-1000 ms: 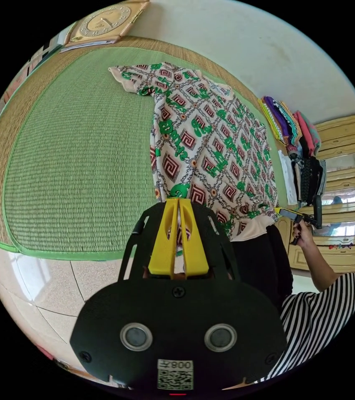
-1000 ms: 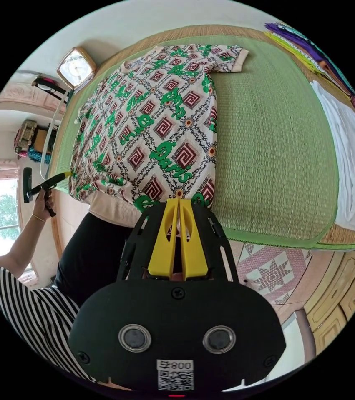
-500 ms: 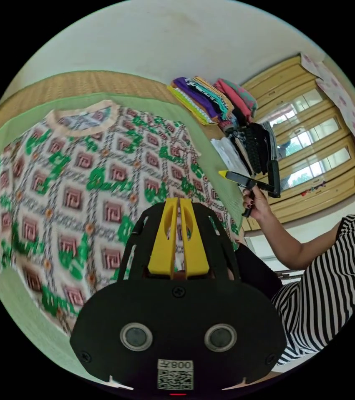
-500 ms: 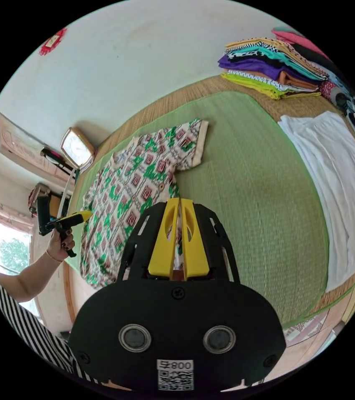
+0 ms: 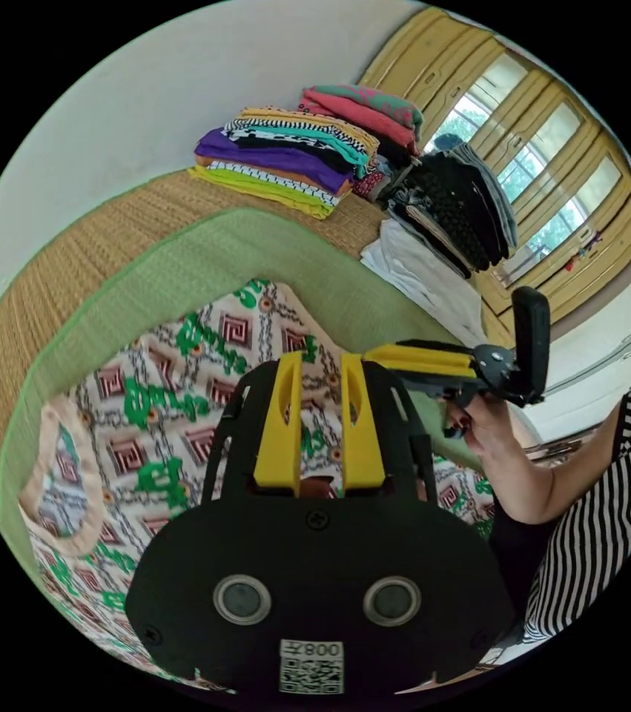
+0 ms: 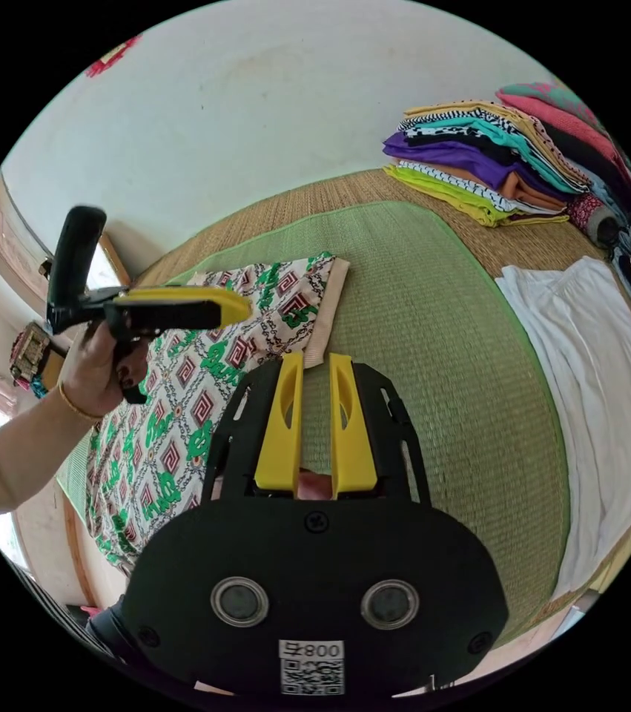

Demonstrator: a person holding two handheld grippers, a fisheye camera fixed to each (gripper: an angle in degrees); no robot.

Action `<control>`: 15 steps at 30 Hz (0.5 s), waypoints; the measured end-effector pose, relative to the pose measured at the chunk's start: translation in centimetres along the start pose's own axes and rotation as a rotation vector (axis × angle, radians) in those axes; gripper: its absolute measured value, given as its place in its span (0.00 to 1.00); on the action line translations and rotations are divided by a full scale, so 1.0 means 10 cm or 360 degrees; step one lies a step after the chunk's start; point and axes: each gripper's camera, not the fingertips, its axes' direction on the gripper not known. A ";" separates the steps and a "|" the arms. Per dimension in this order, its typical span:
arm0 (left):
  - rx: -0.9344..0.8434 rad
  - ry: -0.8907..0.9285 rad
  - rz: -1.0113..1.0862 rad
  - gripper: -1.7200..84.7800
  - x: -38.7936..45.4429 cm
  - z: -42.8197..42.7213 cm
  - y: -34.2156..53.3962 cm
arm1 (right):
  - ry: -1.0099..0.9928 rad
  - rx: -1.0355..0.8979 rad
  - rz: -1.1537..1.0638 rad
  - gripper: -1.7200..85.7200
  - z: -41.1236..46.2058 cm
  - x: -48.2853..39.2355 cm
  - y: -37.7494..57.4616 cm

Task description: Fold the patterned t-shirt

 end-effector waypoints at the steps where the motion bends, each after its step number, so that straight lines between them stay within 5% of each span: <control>1: -0.0008 -0.0032 0.0032 0.11 0.03 0.08 -0.18 | -0.0022 -0.0021 0.0007 0.10 0.03 0.02 -0.02; 15: -0.0296 -0.0454 0.0160 0.07 0.14 0.79 -1.42 | -0.0064 -0.0093 0.0045 0.07 0.16 0.16 -0.11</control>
